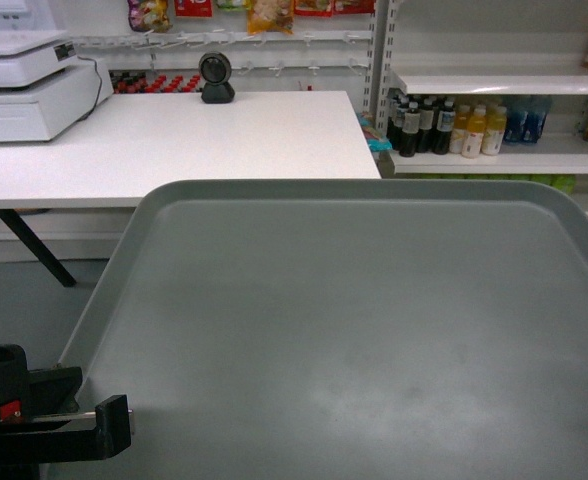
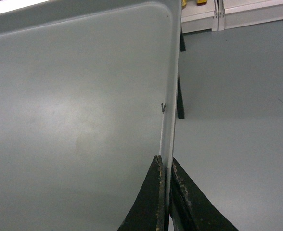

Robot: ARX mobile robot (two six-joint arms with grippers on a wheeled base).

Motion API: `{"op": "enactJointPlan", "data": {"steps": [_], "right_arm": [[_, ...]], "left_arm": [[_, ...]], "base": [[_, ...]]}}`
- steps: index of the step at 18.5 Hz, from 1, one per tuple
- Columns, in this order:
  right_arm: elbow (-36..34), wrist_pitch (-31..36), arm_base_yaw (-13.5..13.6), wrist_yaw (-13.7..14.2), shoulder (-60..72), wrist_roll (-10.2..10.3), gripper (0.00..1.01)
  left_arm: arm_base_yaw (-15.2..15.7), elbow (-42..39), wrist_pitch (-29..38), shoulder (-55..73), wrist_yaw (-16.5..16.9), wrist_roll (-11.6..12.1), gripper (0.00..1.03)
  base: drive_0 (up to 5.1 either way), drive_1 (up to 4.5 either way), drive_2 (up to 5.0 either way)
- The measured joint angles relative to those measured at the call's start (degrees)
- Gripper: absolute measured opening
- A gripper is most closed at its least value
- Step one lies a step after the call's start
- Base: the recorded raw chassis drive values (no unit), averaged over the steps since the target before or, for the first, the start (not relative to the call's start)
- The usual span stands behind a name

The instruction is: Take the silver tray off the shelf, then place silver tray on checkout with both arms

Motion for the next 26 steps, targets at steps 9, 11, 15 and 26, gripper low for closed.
{"op": "enactJointPlan", "data": {"steps": [9, 11, 15, 26], "right_arm": [[0.0, 0.0, 0.0, 0.0, 0.0, 0.0, 0.03], [0.0, -0.1, 0.0, 0.0, 0.0, 0.0, 0.03], [0.0, -0.1, 0.0, 0.0, 0.0, 0.0, 0.03], [0.0, -0.2, 0.0, 0.0, 0.0, 0.0, 0.03]], "left_arm": [[0.0, 0.0, -0.1, 0.0, 0.0, 0.0, 0.02], [0.0, 0.0, -0.1, 0.0, 0.0, 0.0, 0.02], [0.0, 0.0, -0.1, 0.0, -0.1, 0.0, 0.02], [0.0, 0.0, -0.1, 0.0, -0.1, 0.0, 0.02]], "base": [[-4.6, 2.28, 2.3], [0.0, 0.0, 0.0], [0.0, 0.0, 0.0], [0.0, 3.72, -3.7]]}}
